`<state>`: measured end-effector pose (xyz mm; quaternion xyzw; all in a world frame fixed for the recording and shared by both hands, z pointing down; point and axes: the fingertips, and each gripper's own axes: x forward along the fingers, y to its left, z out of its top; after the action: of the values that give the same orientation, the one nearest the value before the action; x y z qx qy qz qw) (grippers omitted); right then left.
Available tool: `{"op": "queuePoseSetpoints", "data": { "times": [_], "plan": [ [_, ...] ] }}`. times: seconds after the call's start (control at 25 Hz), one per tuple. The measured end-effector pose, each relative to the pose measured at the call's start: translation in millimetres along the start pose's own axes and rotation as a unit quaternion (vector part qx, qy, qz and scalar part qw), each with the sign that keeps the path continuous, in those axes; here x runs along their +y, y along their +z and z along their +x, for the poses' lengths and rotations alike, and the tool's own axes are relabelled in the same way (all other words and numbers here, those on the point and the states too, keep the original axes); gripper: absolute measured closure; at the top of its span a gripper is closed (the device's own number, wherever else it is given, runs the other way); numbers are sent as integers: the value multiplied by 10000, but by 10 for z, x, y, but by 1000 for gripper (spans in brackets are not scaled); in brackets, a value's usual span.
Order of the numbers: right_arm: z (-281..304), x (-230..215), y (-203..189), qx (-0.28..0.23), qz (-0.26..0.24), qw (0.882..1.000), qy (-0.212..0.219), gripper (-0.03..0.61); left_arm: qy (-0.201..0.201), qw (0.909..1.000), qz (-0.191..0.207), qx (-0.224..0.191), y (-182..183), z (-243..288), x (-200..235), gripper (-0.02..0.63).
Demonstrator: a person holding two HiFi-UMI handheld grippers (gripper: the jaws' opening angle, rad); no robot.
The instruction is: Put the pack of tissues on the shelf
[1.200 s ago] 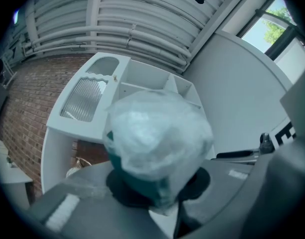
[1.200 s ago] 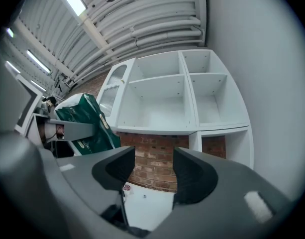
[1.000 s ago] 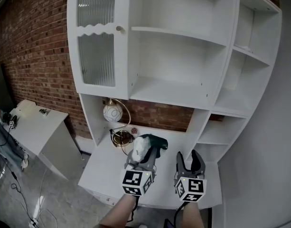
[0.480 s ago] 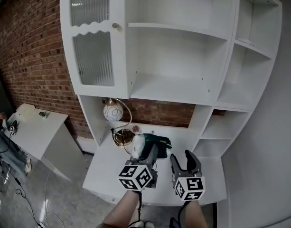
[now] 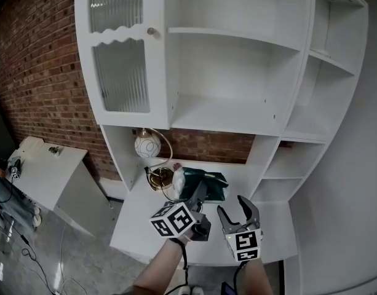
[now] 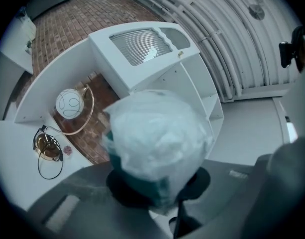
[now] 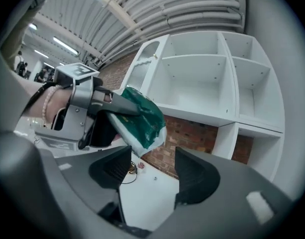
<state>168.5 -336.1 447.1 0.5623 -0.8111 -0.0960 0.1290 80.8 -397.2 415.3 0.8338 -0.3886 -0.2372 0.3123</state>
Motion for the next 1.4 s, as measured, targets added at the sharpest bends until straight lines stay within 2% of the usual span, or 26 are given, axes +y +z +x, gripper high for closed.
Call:
{"op": "queuePoseSetpoints", "data": {
  "times": [0.16,0.2,0.32,0.36,0.52,0.68,0.84,0.96,1.04,1.28,1.4],
  "plan": [
    [52,32,32,45,-584,9983,-62,295,-139,9997,-68,166,-39,63,-108,512],
    [62,25,41,20,-489,9988,-64,295,-162,9997,-69,177,-35,64,-125,512],
    [61,-37,27,-75,292,9995,-58,292,-226,9994,-198,145,0,46,-138,512],
    [62,-40,22,-64,246,9996,-86,279,-252,9992,-261,157,6,41,-136,512],
    [102,89,77,46,-1020,9947,-158,279,-282,9984,-402,280,-19,17,-108,512],
    [94,159,111,87,-1792,9832,-332,333,-179,9976,-561,354,-56,20,-61,512],
    [43,174,148,138,-2685,9616,-549,336,-106,9966,-737,358,-77,34,-57,512],
    [15,204,211,37,-3288,9429,-526,351,-63,9954,-912,293,-78,60,-63,512],
    [11,200,230,-37,-3528,9345,-470,378,-62,9950,-967,247,-68,95,-98,512],
    [-9,29,260,-215,-3960,9177,-233,435,-78,9956,-932,90,-93,209,-279,511],
    [-20,-30,264,-277,-4094,9118,-109,483,-83,9955,-947,10,-92,254,-362,511]
  ]
}}
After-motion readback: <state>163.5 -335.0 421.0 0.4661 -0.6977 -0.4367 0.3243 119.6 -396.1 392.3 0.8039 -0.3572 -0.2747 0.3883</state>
